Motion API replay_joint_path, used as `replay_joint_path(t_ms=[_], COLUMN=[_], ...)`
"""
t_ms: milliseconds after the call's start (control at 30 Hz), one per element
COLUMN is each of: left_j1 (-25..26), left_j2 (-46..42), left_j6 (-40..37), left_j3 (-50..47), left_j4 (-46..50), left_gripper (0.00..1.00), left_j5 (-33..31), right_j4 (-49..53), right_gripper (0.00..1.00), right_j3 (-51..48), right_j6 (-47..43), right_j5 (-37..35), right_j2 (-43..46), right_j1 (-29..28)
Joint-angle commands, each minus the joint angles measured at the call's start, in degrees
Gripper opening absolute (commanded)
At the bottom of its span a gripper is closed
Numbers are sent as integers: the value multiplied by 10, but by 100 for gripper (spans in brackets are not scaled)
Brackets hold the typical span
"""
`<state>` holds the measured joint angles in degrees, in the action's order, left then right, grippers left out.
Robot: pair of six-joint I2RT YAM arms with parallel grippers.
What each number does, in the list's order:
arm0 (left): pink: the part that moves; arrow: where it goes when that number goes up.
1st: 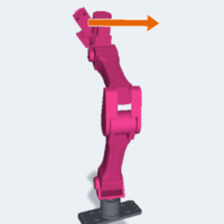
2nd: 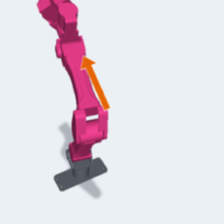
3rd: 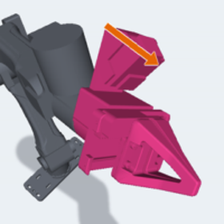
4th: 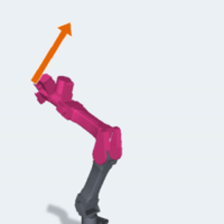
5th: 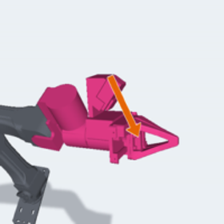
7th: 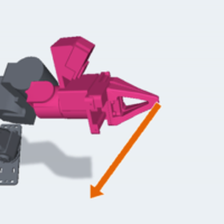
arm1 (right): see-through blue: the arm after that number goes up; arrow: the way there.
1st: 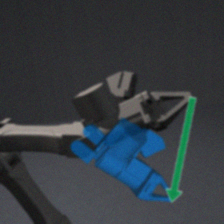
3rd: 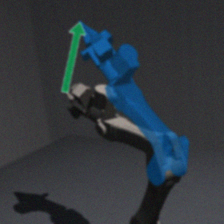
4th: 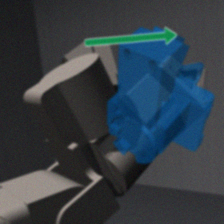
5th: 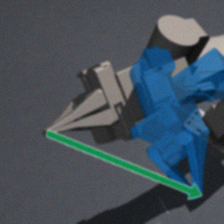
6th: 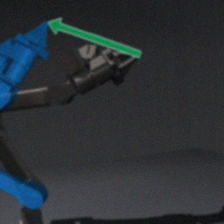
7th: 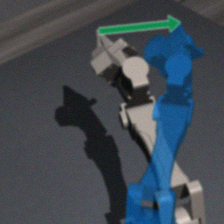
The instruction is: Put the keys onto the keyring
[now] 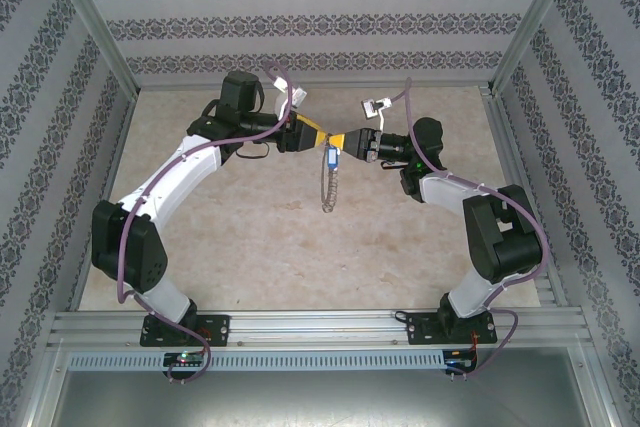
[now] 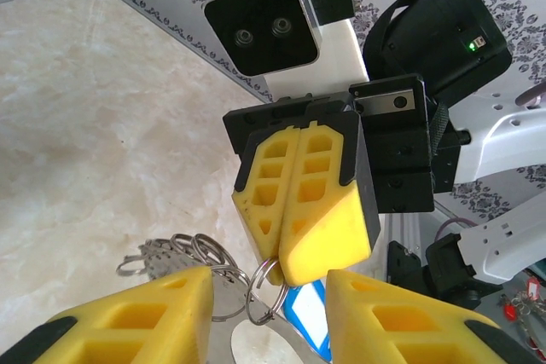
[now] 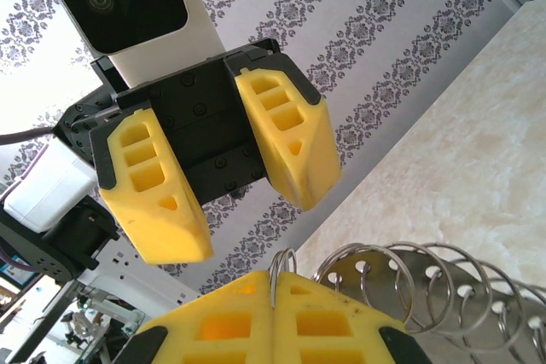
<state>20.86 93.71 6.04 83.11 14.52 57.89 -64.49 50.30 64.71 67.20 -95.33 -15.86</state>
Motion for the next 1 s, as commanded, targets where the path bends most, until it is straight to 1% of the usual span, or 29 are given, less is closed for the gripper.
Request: replay_joint_path(t_ms=[0,500,733,900,967], left_j1=[-8,-8,-8,-6,-4], left_j2=[7,23,22,20,19], left_j6=[12,46,88,101,103], left_j3=[-7,-27,-42,-49,-51], left_j4=[-28,-77,-140,-158,-160], left_gripper=[39,36,30,20,18], left_j5=[28,48,74,81,84], right_j4=[-31,-33,-34,-33,-33], right_gripper=[0,0,0,0,0], right_j3=[19,23,24,23,23], right_j6=[-10,-8,-9,-10,-10], right_j5=[4,-1,-3,-5,-7], right_j2=[8,7,4,3,2], right_j1=[3,2,3,4,5])
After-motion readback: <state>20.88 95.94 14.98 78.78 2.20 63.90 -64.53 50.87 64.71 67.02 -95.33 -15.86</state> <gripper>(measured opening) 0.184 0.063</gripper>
